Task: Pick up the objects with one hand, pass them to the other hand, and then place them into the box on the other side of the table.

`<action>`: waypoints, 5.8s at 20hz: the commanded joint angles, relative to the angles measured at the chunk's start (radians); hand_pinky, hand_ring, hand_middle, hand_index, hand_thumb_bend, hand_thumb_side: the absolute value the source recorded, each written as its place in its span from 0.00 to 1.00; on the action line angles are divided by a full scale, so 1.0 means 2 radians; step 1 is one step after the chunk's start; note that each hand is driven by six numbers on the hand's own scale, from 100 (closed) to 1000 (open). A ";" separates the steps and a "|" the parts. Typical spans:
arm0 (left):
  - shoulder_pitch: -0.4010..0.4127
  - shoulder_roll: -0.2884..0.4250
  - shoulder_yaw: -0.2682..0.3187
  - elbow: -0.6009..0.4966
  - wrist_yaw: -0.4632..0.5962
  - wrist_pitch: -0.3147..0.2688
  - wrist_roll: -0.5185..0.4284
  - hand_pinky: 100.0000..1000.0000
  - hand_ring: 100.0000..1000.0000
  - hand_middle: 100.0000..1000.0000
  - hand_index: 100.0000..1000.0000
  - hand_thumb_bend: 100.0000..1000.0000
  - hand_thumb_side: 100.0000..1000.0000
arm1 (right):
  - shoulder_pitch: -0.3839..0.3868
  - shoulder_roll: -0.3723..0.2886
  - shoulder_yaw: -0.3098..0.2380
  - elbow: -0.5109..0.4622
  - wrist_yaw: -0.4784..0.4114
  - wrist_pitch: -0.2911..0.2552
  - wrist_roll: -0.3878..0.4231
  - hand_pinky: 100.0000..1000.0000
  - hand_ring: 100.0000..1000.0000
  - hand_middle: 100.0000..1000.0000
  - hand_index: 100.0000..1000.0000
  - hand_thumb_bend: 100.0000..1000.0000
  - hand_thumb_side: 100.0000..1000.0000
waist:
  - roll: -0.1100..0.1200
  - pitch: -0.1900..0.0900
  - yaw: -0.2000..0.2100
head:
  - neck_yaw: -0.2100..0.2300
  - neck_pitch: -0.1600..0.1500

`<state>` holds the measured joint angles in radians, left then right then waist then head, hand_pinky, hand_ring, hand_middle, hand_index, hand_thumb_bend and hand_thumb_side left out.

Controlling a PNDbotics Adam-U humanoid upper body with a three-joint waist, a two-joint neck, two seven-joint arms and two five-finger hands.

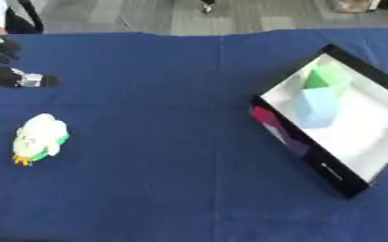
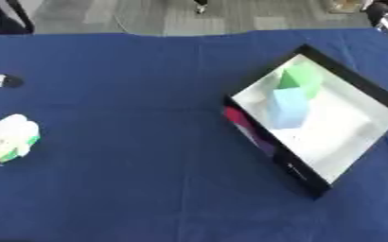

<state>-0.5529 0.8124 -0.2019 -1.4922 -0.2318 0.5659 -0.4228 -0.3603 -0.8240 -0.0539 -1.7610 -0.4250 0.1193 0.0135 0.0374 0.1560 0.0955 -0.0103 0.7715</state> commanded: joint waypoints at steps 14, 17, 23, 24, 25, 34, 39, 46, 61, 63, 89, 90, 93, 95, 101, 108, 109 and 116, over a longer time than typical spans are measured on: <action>-0.002 0.031 -0.010 0.035 -0.074 0.003 -0.133 0.91 0.87 0.77 0.84 0.85 0.09 | 0.002 -0.018 -0.008 -0.006 0.014 -0.001 -0.003 1.00 1.00 0.89 0.99 0.19 0.10 | 0.005 -0.010 -0.004 | 0.003 -0.001; -0.001 0.031 -0.017 0.047 -0.081 0.000 -0.152 0.91 0.87 0.77 0.84 0.85 0.10 | 0.002 -0.018 -0.008 -0.006 0.016 -0.001 -0.003 1.00 1.00 0.89 0.99 0.19 0.10 | 0.005 -0.010 -0.005 | 0.003 -0.001; 0.000 0.028 -0.028 0.069 -0.082 -0.001 -0.179 0.91 0.87 0.78 0.85 0.85 0.12 | 0.004 -0.015 -0.008 -0.005 0.020 0.001 -0.003 1.00 1.00 0.89 0.99 0.19 0.11 | 0.005 -0.008 -0.005 | 0.004 -0.001; 0.000 0.028 -0.029 0.072 -0.084 -0.001 -0.181 0.91 0.87 0.78 0.85 0.85 0.12 | 0.004 -0.014 -0.008 -0.005 0.020 0.001 -0.003 1.00 1.00 0.89 0.99 0.19 0.11 | 0.005 -0.008 -0.005 | 0.004 -0.001; 0.001 0.027 -0.031 0.075 -0.085 0.000 -0.183 0.91 0.87 0.78 0.85 0.85 0.12 | 0.004 -0.014 -0.008 -0.004 0.020 0.001 -0.003 1.00 1.00 0.89 0.99 0.19 0.11 | 0.005 -0.008 -0.006 | 0.005 -0.001; 0.003 0.018 -0.035 0.096 -0.100 0.013 -0.181 0.91 0.87 0.77 0.84 0.85 0.14 | 0.005 -0.013 -0.008 -0.003 0.021 0.001 -0.003 1.00 1.00 0.89 0.99 0.19 0.11 | 0.005 -0.008 -0.005 | 0.006 -0.001; 0.002 0.008 -0.039 0.104 -0.106 0.024 -0.168 0.90 0.86 0.76 0.83 0.84 0.16 | 0.002 -0.009 -0.007 0.001 0.024 0.003 -0.001 1.00 1.00 0.89 0.99 0.19 0.11 | 0.005 -0.007 -0.005 | 0.007 -0.001; 0.001 -0.006 -0.052 0.120 -0.120 0.028 -0.174 0.89 0.86 0.75 0.81 0.85 0.14 | 0.003 -0.006 -0.008 0.004 0.027 0.002 0.001 1.00 1.00 0.89 0.99 0.18 0.12 | 0.004 -0.006 -0.007 | 0.008 -0.001; 0.001 -0.018 -0.048 0.117 -0.132 0.041 -0.162 0.83 0.78 0.65 0.64 0.36 0.05 | 0.006 -0.003 -0.008 0.007 0.032 0.001 0.005 1.00 1.00 0.89 0.99 0.17 0.12 | 0.005 -0.007 -0.009 | 0.005 -0.001; 0.004 -0.014 -0.044 0.095 -0.122 0.045 -0.158 0.82 0.77 0.64 0.63 0.28 0.05 | 0.006 -0.003 -0.008 0.008 0.033 0.001 0.005 1.00 1.00 0.89 0.99 0.17 0.13 | 0.005 -0.007 -0.009 | 0.003 -0.001; -0.047 -0.128 -0.015 -0.059 -0.146 0.083 0.067 0.77 0.71 0.53 0.55 0.03 0.00 | -0.028 -0.014 0.017 -0.047 0.030 -0.003 0.032 1.00 1.00 0.90 0.99 0.20 0.11 | 0.001 -0.012 -0.006 | -0.033 -0.001; -0.049 -0.136 -0.017 -0.057 -0.145 0.080 0.076 0.77 0.71 0.53 0.55 0.03 0.00 | -0.031 -0.014 0.020 -0.051 0.032 -0.002 0.036 1.00 1.00 0.90 0.99 0.20 0.11 | 0.001 -0.012 -0.006 | -0.034 -0.001; -0.053 -0.161 -0.023 -0.047 -0.151 0.070 0.101 0.77 0.71 0.53 0.55 0.03 0.00 | -0.047 -0.012 0.033 -0.058 0.039 0.001 0.051 1.00 1.00 0.91 0.99 0.20 0.11 | 0.000 -0.013 -0.006 | -0.042 -0.001; -0.054 -0.173 -0.028 -0.040 -0.156 0.064 0.112 0.77 0.71 0.53 0.55 0.03 0.00 | -0.055 -0.009 0.040 -0.059 0.043 0.004 0.061 1.00 1.00 0.91 0.99 0.20 0.12 | 0.000 -0.013 -0.005 | -0.046 -0.001; -0.056 -0.203 -0.037 -0.027 -0.174 0.045 0.135 0.76 0.71 0.53 0.55 0.02 0.00 | -0.077 0.003 0.063 -0.055 0.064 0.009 0.087 1.00 1.00 0.91 0.99 0.21 0.12 | -0.002 -0.013 -0.002 | -0.060 -0.001; -0.056 -0.228 -0.042 -0.022 -0.189 0.028 0.169 0.76 0.70 0.53 0.55 0.01 0.00 | -0.098 0.016 0.091 -0.051 0.089 0.005 0.116 1.00 1.00 0.91 0.99 0.23 0.12 | -0.005 -0.014 0.004 | -0.074 -0.002; -0.056 -0.233 -0.043 -0.021 -0.190 0.025 0.174 0.76 0.70 0.52 0.54 0.00 0.00 | -0.101 0.018 0.095 -0.051 0.093 0.005 0.121 1.00 1.00 0.91 0.99 0.23 0.12 | -0.006 -0.014 0.005 | -0.076 -0.002; -0.054 -0.258 -0.051 -0.018 -0.184 0.001 0.215 0.76 0.70 0.51 0.54 0.00 0.02 | -0.112 0.027 0.116 -0.050 0.118 0.004 0.147 1.00 1.00 0.92 0.99 0.25 0.13 | -0.010 -0.013 0.009 | -0.089 -0.001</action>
<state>-0.6424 0.2938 -0.3057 -1.5184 -0.6024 0.5769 -0.0111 -0.5652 -0.7563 0.1803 -1.8547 -0.2002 0.1272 0.2981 0.0307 0.1560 0.1120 -0.1828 0.7716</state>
